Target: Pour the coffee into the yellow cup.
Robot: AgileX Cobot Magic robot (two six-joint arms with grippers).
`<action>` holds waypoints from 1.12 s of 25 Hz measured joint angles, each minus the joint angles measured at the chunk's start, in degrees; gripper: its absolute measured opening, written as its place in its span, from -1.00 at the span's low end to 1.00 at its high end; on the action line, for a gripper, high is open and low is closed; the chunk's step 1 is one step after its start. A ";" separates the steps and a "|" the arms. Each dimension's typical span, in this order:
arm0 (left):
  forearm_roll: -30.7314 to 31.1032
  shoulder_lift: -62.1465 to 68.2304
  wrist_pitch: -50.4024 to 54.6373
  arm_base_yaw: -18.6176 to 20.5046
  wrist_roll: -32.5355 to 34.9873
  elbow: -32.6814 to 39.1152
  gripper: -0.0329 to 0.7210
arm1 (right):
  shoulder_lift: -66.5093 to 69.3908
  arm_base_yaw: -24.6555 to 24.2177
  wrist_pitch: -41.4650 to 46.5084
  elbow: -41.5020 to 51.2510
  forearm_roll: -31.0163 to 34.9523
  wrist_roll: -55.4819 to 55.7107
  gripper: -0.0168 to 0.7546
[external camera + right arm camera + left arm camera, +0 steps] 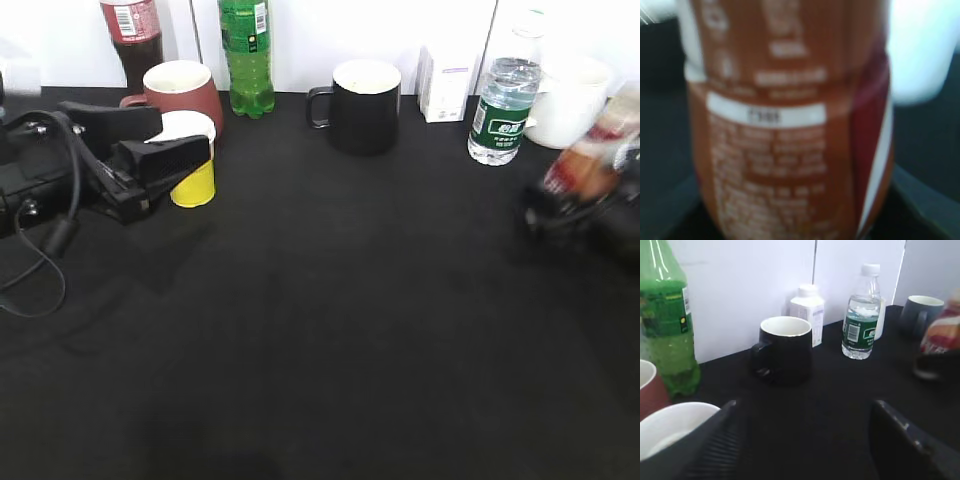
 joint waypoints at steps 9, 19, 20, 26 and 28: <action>0.00 0.00 -0.05 0.00 -0.02 0.02 0.63 | -1.74 0.00 1.64 2.45 0.40 -0.67 0.72; -5.29 -5.43 49.83 -10.92 -10.21 -8.56 0.61 | -28.28 0.00 40.08 5.19 1.51 1.50 0.69; -12.20 -5.68 59.69 -12.63 -10.65 -11.43 0.55 | -31.25 0.00 51.04 2.16 2.35 1.88 0.68; -31.37 -12.72 96.32 -15.64 0.51 -22.81 0.23 | -44.79 1.80 91.01 -13.38 15.13 -1.23 0.63; -35.07 -20.12 101.19 -15.77 7.17 -22.85 0.23 | -53.60 6.94 96.62 -13.72 16.89 -2.87 0.62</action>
